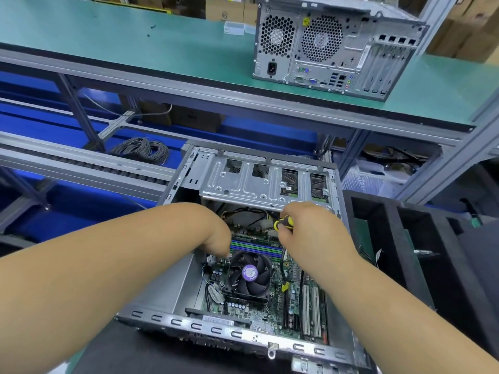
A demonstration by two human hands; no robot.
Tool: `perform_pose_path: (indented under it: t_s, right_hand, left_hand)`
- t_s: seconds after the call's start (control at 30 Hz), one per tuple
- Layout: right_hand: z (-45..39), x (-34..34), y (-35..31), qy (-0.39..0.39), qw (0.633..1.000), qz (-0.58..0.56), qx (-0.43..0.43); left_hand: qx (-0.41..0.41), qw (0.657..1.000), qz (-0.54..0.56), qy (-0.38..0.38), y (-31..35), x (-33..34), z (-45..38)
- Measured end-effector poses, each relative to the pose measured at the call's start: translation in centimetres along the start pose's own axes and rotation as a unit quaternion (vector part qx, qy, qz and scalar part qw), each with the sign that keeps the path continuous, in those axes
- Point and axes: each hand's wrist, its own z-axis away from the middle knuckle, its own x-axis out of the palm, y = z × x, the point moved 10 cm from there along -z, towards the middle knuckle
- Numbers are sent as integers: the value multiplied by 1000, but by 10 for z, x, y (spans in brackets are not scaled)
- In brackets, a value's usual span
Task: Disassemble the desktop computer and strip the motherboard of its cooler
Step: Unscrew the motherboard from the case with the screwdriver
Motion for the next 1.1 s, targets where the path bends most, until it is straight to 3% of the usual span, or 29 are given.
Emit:
perform_pose_path:
  t_s: [0.13, 0.37, 0.77, 1.1]
  right_hand:
    - [0, 7, -5, -13, 999, -35, -4]
    - [-1, 27, 1, -28, 999, -18, 8]
    - [-26, 63, -36, -64, 997, -3, -54]
    - [-31, 75, -49, -47, 996, -19, -68]
  left_hand:
    - [-18, 999, -26, 18, -17, -7, -1]
    - [-49, 991, 118, 35, -51, -15, -1]
    - [-52, 983, 166, 58, -58, -10, -10]
    - [0, 990, 138, -20, -36, -1, -15]
